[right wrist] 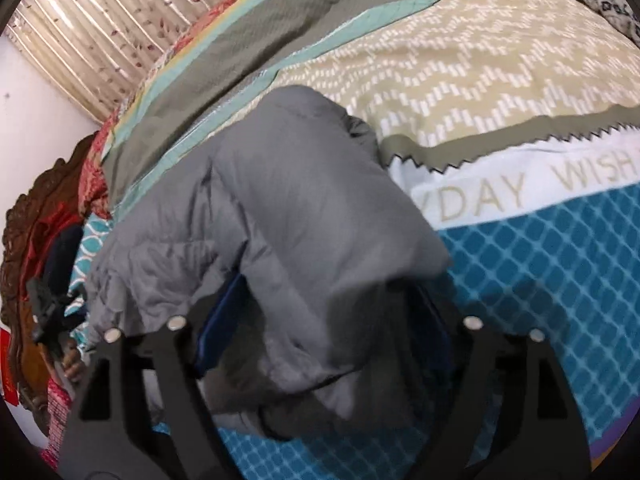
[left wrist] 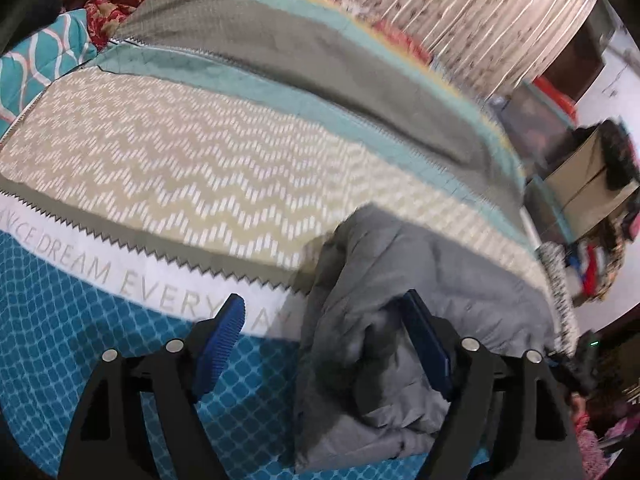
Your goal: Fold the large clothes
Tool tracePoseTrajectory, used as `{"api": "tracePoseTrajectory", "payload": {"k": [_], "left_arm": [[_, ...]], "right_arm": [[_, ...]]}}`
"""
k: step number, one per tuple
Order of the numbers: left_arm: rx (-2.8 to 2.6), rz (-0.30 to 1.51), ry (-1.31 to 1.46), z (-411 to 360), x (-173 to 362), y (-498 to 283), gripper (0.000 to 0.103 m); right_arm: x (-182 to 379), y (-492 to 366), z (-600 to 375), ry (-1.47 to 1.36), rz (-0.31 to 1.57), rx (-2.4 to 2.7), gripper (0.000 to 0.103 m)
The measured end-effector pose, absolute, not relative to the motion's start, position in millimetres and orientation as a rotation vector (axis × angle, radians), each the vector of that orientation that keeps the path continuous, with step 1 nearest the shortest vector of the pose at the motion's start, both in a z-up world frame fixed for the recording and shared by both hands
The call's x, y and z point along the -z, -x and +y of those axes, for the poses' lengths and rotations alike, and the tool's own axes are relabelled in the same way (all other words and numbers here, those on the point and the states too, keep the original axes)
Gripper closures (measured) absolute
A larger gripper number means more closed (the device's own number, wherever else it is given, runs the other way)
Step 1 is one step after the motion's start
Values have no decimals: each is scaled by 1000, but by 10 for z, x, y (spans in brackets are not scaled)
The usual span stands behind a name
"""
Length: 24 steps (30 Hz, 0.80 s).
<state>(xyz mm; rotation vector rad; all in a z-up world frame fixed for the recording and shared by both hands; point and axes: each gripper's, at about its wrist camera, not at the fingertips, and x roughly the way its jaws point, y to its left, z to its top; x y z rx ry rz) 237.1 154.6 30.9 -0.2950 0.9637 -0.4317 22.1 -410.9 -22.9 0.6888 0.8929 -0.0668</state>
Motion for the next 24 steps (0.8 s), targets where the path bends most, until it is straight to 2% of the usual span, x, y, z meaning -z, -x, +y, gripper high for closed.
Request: {"api": "tracePoseTrajectory", "payload": {"k": [3, 8, 11, 13, 15, 16, 17, 18, 19, 20, 21, 24], "left_arm": [[462, 992, 283, 1483, -275, -2452, 3], [576, 1130, 253, 1188, 74, -2606, 0], [609, 1213, 241, 1076, 351, -2633, -2], [613, 1199, 284, 1090, 410, -2589, -2], [643, 1187, 306, 1032, 400, -2502, -1], [657, 1179, 312, 1000, 386, -2464, 3], [661, 1159, 307, 939, 348, -2408, 18], [662, 1138, 296, 875, 293, -2369, 29], [666, 1125, 294, 838, 239, -2351, 35], [670, 1105, 299, 790, 144, -2354, 43], [676, 1087, 305, 757, 37, -2364, 48], [710, 1002, 322, 658, -365, -2456, 51]], "right_arm": [[279, -253, -4136, -695, 889, 56, 18], [318, -253, -4122, -704, 865, 46, 8], [313, -298, -4057, -695, 877, 56, 6], [295, -326, -4018, -701, 892, 45, 8], [236, -363, -3928, -668, 908, 29, 18], [174, -384, -3848, -618, 913, 28, 38], [131, -394, -3809, -596, 913, 26, 59], [71, -409, -3769, -580, 908, 24, 67], [-36, -429, -3750, -576, 892, 9, 78], [-106, -438, -3757, -580, 875, 3, 83], [-240, -461, -3787, -585, 842, 1, 84], [-625, -535, -3863, -561, 756, 4, 86]]}}
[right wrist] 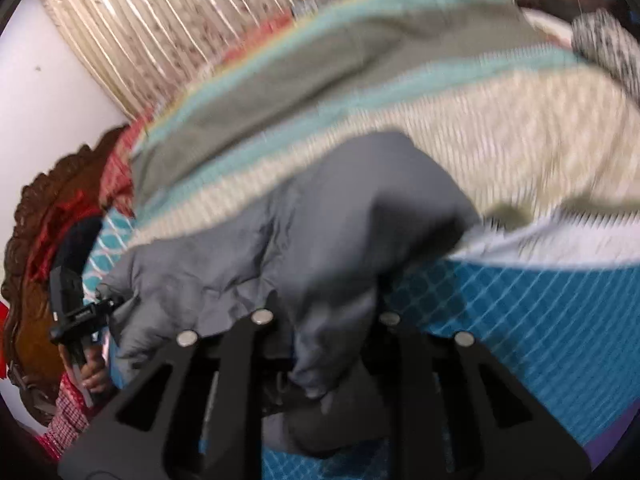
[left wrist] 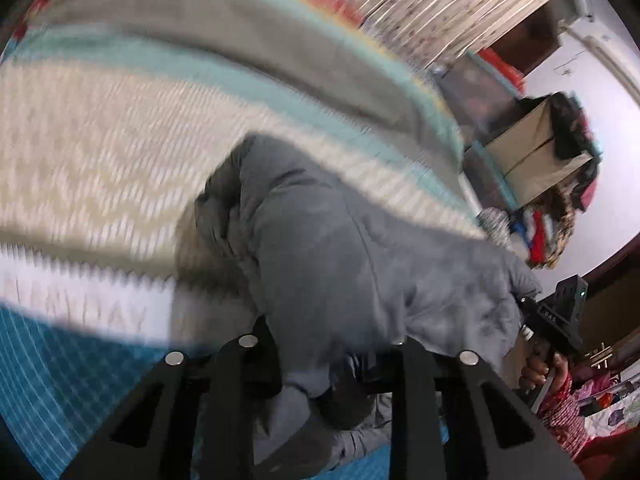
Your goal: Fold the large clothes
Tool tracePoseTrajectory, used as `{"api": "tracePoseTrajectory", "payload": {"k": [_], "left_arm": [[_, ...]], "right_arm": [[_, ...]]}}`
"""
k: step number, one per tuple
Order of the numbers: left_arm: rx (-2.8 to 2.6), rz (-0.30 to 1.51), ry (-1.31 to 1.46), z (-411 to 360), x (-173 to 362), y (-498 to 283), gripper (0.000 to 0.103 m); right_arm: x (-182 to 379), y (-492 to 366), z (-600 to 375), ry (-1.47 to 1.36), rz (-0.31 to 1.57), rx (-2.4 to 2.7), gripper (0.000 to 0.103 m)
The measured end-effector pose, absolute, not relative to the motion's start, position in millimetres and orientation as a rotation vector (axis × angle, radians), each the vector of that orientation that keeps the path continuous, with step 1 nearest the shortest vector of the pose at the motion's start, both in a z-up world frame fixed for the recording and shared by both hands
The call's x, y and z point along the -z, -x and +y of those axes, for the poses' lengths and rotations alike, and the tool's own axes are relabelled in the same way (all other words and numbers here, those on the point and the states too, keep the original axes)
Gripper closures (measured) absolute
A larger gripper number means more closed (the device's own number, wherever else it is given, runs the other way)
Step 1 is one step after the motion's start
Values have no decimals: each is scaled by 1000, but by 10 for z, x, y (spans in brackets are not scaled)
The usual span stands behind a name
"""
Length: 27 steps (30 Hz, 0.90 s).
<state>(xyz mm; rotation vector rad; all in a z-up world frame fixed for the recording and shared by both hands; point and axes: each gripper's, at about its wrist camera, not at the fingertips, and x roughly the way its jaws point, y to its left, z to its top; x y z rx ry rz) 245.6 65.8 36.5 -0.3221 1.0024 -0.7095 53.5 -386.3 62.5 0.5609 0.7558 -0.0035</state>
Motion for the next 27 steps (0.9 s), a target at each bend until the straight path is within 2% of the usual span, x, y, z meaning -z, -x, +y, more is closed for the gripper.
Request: {"api": "tracePoseTrajectory", "payload": {"k": [5, 7, 10, 12, 14, 15, 19, 22, 25, 27], "left_arm": [[744, 891, 300, 445, -885, -2687, 51], [745, 892, 274, 386, -898, -2742, 51], [683, 976, 229, 323, -630, -2846, 51], [618, 1040, 221, 424, -383, -2891, 51], [536, 1124, 241, 554, -61, -2958, 51], [512, 1151, 256, 612, 51, -2976, 51], [494, 1174, 318, 734, 158, -2955, 51], [474, 1168, 294, 710, 117, -2933, 51], [455, 1171, 287, 670, 69, -2940, 51], [447, 1169, 284, 644, 45, -2923, 51]], "right_arm": [[-765, -747, -3895, -427, 834, 58, 85], [-612, -710, -3937, -441, 879, 75, 85], [-307, -527, -3971, -525, 936, 93, 78], [-47, -346, -3994, -584, 973, 94, 69], [64, -187, -4023, -622, 969, 75, 43], [90, -108, -4056, -645, 960, 60, 41], [-93, 337, -4442, -734, 833, 55, 41], [-279, 731, -4985, -713, 737, 295, 41], [-274, 1018, -5525, -574, 742, 586, 41], [-105, 1109, -5836, -487, 832, 718, 41]]}}
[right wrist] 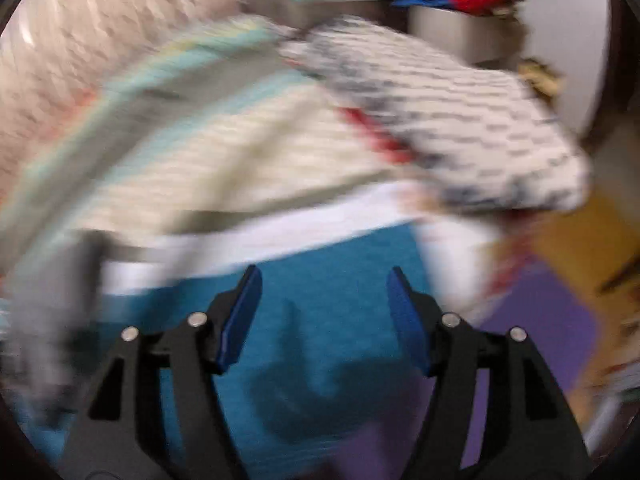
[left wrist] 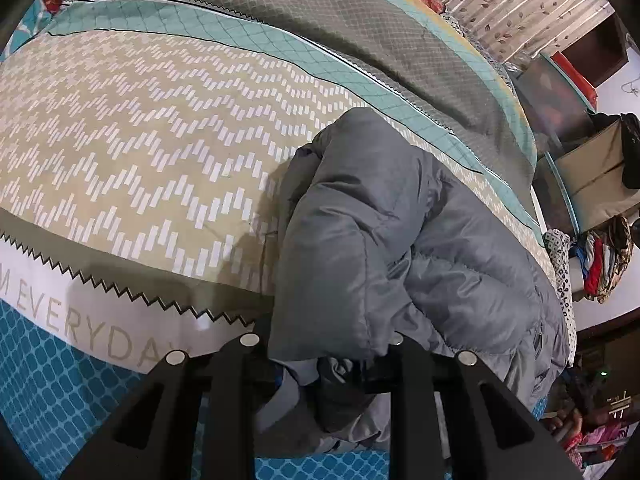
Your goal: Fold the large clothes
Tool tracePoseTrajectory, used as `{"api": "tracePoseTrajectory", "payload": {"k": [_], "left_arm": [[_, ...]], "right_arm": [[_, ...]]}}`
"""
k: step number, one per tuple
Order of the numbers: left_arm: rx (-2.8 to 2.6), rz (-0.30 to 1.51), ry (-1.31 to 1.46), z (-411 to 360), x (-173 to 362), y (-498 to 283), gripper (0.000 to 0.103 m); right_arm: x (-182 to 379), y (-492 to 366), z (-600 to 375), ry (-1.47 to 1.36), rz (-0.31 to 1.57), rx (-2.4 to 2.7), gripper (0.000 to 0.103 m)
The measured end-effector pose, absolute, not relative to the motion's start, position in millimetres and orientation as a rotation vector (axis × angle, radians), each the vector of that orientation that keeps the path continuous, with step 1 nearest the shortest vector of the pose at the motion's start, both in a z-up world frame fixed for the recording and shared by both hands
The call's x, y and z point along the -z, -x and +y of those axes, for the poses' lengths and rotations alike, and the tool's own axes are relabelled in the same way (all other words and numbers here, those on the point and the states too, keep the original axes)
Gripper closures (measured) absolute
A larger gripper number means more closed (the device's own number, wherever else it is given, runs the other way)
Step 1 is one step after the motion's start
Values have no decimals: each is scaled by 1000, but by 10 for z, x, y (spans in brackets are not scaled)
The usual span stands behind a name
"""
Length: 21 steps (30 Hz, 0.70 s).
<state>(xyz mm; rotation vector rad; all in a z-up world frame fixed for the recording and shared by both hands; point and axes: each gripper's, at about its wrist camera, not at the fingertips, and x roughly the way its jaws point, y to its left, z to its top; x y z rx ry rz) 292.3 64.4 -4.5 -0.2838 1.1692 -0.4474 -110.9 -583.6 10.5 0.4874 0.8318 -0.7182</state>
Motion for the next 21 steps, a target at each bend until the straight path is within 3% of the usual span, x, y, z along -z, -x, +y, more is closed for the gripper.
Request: {"api": "tracePoseTrajectory", "payload": {"k": [3, 4, 5, 7, 11, 13, 14, 15, 16, 17, 19, 21], "left_arm": [[437, 1170, 272, 570, 14, -2896, 51], [434, 1170, 272, 563, 4, -2881, 51], [431, 1173, 274, 570, 1, -2870, 51], [428, 1174, 277, 585, -13, -2861, 51], [428, 1164, 257, 589, -15, -2815, 51], [426, 1163, 245, 579, -20, -2786, 51], [433, 1160, 245, 587, -31, -2768, 51], [442, 1156, 248, 602, -41, -2752, 51], [448, 1155, 254, 611, -44, -2745, 51], [461, 1159, 270, 648, -41, -2744, 50], [484, 1158, 296, 718, -29, -2746, 49], [500, 1158, 308, 744, -29, -2757, 44]], "right_arm": [[211, 1099, -5977, -479, 970, 712, 44], [228, 1099, -5960, -462, 972, 706, 56], [191, 1091, -5908, -430, 966, 704, 84], [89, 1062, -5816, -343, 977, 740, 102], [171, 1151, -6194, -60, 1079, 1112, 103], [93, 1235, -6417, -256, 1066, 1124, 103], [-10, 1223, -6378, -265, 1033, 1134, 100], [-178, 1189, -6249, -210, 969, 1155, 90], [-294, 1165, -6136, -167, 924, 1166, 48], [-463, 1151, -5953, -145, 840, 1138, 22], [-735, 1149, -5593, -236, 684, 947, 22], [-848, 935, -5299, -428, 644, 593, 20]]}}
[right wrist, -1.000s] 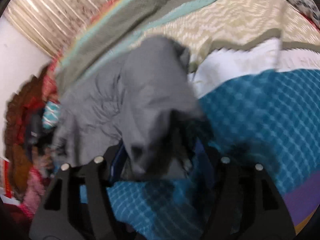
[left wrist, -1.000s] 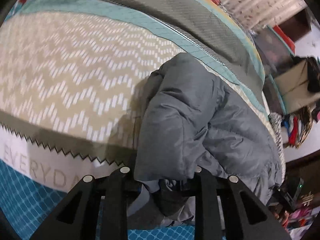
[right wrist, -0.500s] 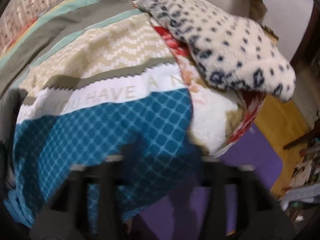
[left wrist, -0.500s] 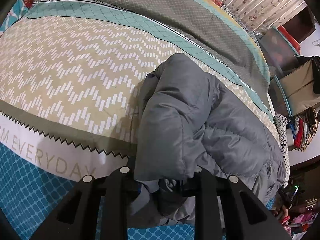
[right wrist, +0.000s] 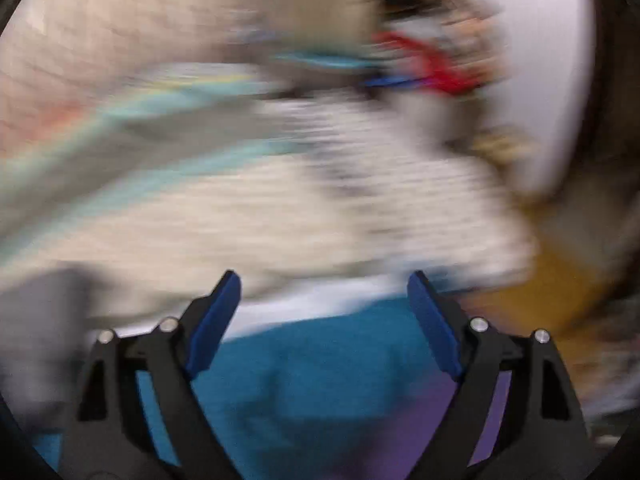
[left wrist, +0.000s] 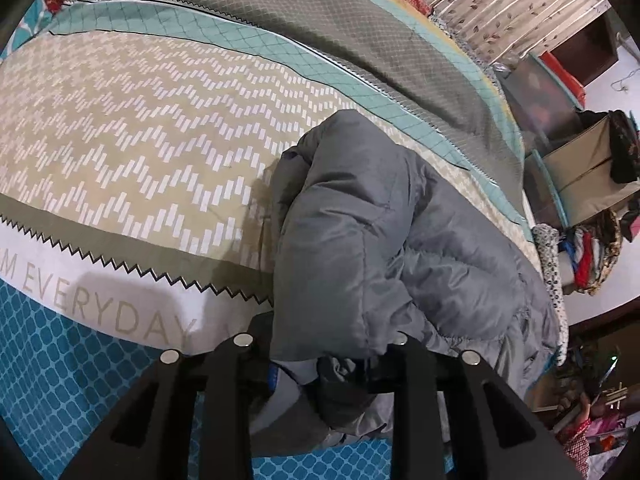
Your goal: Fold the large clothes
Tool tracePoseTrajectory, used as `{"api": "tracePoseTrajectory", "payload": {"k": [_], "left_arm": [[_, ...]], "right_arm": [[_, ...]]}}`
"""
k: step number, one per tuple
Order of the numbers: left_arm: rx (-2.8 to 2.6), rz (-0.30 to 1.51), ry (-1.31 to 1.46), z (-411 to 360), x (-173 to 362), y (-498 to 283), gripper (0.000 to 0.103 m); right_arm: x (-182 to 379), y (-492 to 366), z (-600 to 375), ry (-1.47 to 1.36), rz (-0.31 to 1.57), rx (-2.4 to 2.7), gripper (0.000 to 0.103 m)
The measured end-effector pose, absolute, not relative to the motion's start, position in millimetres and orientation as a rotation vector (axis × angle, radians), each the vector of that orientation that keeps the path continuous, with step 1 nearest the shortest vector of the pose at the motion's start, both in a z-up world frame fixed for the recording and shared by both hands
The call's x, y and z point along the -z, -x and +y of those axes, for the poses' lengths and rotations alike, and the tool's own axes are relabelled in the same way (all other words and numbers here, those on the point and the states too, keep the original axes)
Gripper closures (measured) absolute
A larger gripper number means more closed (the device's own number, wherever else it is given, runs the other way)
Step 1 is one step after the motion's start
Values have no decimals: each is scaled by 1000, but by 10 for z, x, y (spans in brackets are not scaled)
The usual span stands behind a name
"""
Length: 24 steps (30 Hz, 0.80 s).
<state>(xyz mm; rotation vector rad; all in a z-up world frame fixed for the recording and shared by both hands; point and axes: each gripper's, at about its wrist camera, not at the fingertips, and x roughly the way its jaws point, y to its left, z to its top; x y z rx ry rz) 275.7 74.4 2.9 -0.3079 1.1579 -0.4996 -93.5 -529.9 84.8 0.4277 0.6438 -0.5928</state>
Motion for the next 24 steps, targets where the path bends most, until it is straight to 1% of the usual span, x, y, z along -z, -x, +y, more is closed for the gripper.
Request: {"api": "tracePoseTrajectory", "payload": {"k": [2, 3, 4, 6, 8, 9, 10, 11, 12, 13, 14, 15, 17, 20, 24], "left_arm": [[512, 1160, 323, 761, -31, -2766, 39], [520, 1158, 329, 761, -32, -2764, 37], [530, 1156, 337, 765, -32, -2762, 35], [541, 1163, 353, 766, -6, -2765, 26], [549, 1170, 361, 754, 28, -2764, 22], [547, 1166, 353, 729, 40, -2756, 22], [542, 1157, 337, 700, 47, -2739, 22], [538, 1150, 316, 664, 57, -2717, 22], [534, 1146, 301, 633, 75, -2702, 25], [533, 1137, 292, 613, 90, -2679, 31], [533, 1129, 291, 603, 88, -2660, 41], [538, 1113, 305, 619, 68, -2629, 48], [555, 1083, 360, 677, -9, -2599, 52], [603, 1008, 463, 795, -282, -2676, 53], [606, 882, 456, 793, -750, -2928, 53]], "right_arm": [[-814, 619, -5052, -573, 643, 290, 12], [-782, 448, -4973, -610, 650, 208, 11], [-701, 180, -4833, -639, 680, 115, 10], [-522, -182, -4699, -626, 736, 74, 10], [-281, -561, -4578, -627, 793, 59, 10], [-141, -687, -4496, -648, 830, 32, 10], [-70, -818, -4413, -656, 863, 7, 20], [-35, -830, -4204, -641, 881, -4, 42], [-84, -919, -3984, -557, 896, -12, 52], [-135, -1009, -3862, -467, 896, -13, 76], [-177, -1073, -3695, -353, 900, -14, 85], [-291, -1062, -3455, -230, 893, -13, 88], [-461, -1001, -3265, -172, 853, -48, 93], [-950, -1051, -3258, -143, 724, -52, 94], [-1370, -1460, -3447, -132, 610, -38, 94]]}}
